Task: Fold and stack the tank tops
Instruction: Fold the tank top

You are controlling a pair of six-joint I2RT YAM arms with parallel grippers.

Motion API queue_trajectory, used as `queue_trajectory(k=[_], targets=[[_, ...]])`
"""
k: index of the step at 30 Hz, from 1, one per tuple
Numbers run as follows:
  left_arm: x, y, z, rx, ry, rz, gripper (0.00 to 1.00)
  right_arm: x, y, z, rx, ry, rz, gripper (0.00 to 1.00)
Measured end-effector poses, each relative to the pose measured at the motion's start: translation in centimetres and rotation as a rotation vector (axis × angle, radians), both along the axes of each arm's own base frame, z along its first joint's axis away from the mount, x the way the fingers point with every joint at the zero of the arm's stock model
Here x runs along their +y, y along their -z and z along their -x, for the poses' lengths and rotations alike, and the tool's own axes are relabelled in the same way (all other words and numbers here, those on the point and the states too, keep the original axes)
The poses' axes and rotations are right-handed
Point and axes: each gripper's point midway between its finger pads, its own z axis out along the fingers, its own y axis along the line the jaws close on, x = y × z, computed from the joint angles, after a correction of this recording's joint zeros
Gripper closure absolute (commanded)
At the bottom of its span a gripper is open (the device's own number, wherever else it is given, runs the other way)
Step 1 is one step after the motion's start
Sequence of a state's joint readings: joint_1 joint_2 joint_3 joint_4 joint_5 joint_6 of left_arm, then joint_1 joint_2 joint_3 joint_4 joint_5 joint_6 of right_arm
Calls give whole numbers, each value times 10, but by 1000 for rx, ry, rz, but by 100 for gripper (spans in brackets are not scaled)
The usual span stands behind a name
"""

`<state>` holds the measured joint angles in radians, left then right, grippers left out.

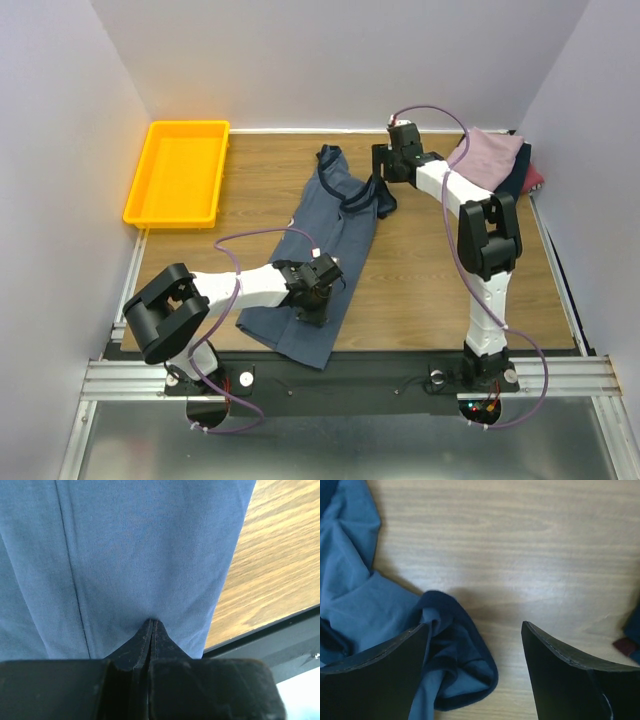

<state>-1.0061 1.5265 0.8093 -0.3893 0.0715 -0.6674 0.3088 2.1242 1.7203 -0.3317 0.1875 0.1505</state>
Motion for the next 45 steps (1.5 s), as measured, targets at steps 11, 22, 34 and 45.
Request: queue_trajectory(k=[11, 22, 34, 45], targets=[[1, 0, 3, 12, 9, -1, 100, -5, 23, 60, 138, 106, -117, 30], [1, 0, 4, 18, 17, -1, 100, -18, 19, 80, 124, 283, -197, 38], [2, 0, 5, 20, 19, -1, 100, -13, 40, 69, 141, 373, -260, 52], [3, 0, 7, 24, 19, -2, 100, -9, 62, 70, 187, 384, -267, 85]])
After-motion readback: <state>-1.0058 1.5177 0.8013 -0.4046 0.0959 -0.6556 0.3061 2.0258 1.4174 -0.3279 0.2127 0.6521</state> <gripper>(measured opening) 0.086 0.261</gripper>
